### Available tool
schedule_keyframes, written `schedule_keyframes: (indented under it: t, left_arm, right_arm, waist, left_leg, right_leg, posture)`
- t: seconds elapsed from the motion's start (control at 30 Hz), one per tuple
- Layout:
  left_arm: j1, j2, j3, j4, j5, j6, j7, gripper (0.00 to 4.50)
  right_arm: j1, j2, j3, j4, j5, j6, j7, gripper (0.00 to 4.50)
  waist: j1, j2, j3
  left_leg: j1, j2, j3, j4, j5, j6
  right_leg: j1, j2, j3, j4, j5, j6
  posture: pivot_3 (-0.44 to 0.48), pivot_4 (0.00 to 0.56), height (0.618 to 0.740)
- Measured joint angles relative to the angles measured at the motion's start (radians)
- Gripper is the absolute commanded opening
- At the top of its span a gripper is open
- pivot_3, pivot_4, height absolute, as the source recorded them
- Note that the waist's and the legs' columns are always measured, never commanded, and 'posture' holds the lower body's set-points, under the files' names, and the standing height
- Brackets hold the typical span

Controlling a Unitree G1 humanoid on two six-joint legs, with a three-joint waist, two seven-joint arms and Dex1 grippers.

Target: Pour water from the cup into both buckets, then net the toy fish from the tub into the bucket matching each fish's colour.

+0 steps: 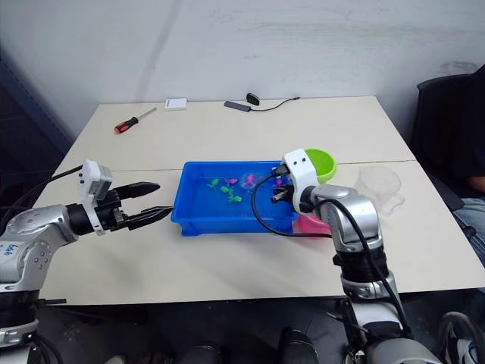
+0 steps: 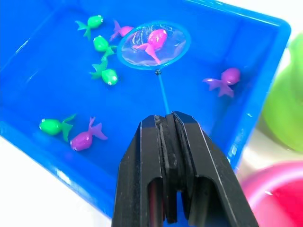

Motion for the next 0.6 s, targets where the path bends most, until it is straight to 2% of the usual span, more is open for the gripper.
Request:
schedule_keyframes:
  t: [0.17,0.33,0.6]
  left_arm:
    - [-0.051,-0.005,-0.037,0.038,0.008,-0.041,-0.031,4.48]
    - [-0.108,-0.031,-0.099,0.088,0.029,-0.080,-0.070,4.48]
    - [-0.189,-0.070,-0.170,0.165,0.059,-0.129,-0.122,4.48]
  right_arm:
    - [0.066,-0.054,-0.019,-0.119,0.062,0.035,0.016,0.00]
    - [0.145,-0.119,-0.089,-0.261,0.140,0.052,0.043,0.00]
    - [0.280,-0.225,-0.302,-0.441,0.285,0.063,0.098,0.00]
  waist:
    - [0.001,0.001,0.000]
    - [0.003,0.000,0.000]
    - [0.007,0.000,0.000]
  left_leg:
    - [0.000,0.000,0.000,0.000,0.000,0.000]
    - [-0.001,0.000,0.000,-0.001,0.000,0.001]
    - [-0.002,0.000,0.000,-0.001,-0.001,0.001]
  right_leg:
    - [0.000,0.000,0.000,-0.001,0.000,0.000]
    - [0.000,0.000,0.000,-0.003,0.000,0.000]
    - [0.001,0.000,-0.001,-0.010,0.000,0.000]
  posture:
    - [0.000,0.150,0.740]
    - [0.000,0.150,0.740]
    - [0.000,0.150,0.740]
